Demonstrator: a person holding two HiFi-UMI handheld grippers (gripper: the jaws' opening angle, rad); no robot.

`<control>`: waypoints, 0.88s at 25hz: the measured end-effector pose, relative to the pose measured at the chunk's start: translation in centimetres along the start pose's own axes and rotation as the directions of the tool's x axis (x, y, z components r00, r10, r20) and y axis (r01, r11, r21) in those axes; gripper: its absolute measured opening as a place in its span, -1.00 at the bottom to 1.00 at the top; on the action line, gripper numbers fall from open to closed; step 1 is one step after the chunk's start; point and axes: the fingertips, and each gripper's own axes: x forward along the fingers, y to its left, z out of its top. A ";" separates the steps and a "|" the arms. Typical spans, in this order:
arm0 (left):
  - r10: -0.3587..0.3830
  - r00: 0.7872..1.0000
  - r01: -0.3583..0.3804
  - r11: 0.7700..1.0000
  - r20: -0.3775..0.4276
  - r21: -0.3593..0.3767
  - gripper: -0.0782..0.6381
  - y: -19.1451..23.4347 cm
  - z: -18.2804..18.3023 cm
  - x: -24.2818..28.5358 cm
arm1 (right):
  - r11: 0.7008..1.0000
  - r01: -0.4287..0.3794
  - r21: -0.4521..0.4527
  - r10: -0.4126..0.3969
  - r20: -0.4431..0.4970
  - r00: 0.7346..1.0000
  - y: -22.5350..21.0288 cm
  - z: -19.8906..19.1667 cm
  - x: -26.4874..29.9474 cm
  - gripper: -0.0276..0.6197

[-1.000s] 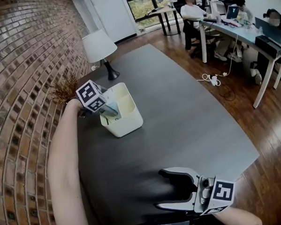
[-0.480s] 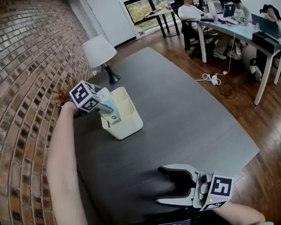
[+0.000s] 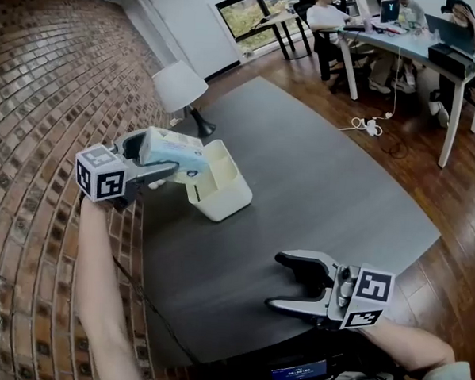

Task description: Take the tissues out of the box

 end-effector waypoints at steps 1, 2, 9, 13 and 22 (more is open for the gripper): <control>-0.004 0.993 0.012 0.998 0.121 -0.062 0.62 -1.3 1.1 -1.8 | 1.000 0.000 0.004 0.000 0.003 1.000 0.1 0.0 0.1 0.20; 0.004 0.970 0.027 0.992 0.244 -0.125 0.62 -2.6 1.9 -3.7 | 1.000 0.002 0.008 -0.002 0.005 1.000 0.2 -0.1 0.2 0.20; 0.298 0.594 0.340 0.749 0.747 -0.569 0.62 -15.6 0.1 -10.5 | 1.000 -0.011 0.028 0.010 0.035 0.999 0.2 0.4 -0.2 0.20; 0.400 0.450 0.482 0.644 0.798 -0.595 0.62 -24.7 -2.2 -11.6 | 0.999 -0.016 0.040 0.015 0.036 0.999 0.4 0.2 -0.5 0.20; 0.521 0.156 0.765 0.474 0.839 -0.437 0.62 -31.1 -3.9 -12.5 | 0.999 -0.017 0.029 0.016 0.047 0.999 1.5 0.9 -0.7 0.20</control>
